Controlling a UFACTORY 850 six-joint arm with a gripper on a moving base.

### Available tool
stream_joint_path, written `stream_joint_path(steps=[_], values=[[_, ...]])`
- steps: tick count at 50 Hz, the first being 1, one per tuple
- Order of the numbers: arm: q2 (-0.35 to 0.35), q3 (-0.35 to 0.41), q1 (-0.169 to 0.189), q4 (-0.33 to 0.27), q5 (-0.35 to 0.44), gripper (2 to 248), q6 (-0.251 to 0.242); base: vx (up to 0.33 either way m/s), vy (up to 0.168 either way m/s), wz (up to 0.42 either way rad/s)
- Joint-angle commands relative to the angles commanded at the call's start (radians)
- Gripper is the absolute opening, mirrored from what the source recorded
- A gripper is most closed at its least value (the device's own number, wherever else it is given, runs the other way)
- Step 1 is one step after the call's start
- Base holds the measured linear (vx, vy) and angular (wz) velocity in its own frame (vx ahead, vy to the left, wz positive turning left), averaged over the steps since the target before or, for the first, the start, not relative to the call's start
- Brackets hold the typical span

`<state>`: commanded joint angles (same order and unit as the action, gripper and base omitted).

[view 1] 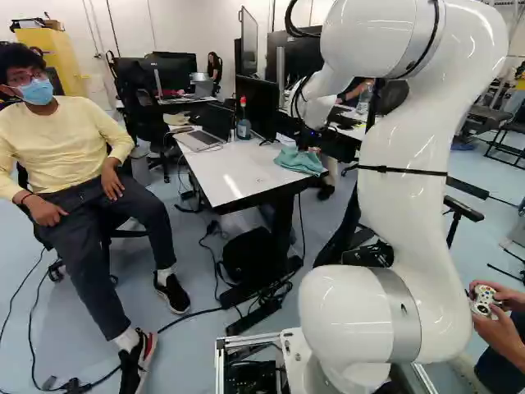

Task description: Clean the table with the green towel

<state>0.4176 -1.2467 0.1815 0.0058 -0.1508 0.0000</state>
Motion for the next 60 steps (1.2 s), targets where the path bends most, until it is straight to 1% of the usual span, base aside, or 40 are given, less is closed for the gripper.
stream_joint_path(steps=[60], values=[[-0.135, 0.012, -0.001, 0.000, -0.182, 26, 0.000, 0.000, 0.000, 0.000]])
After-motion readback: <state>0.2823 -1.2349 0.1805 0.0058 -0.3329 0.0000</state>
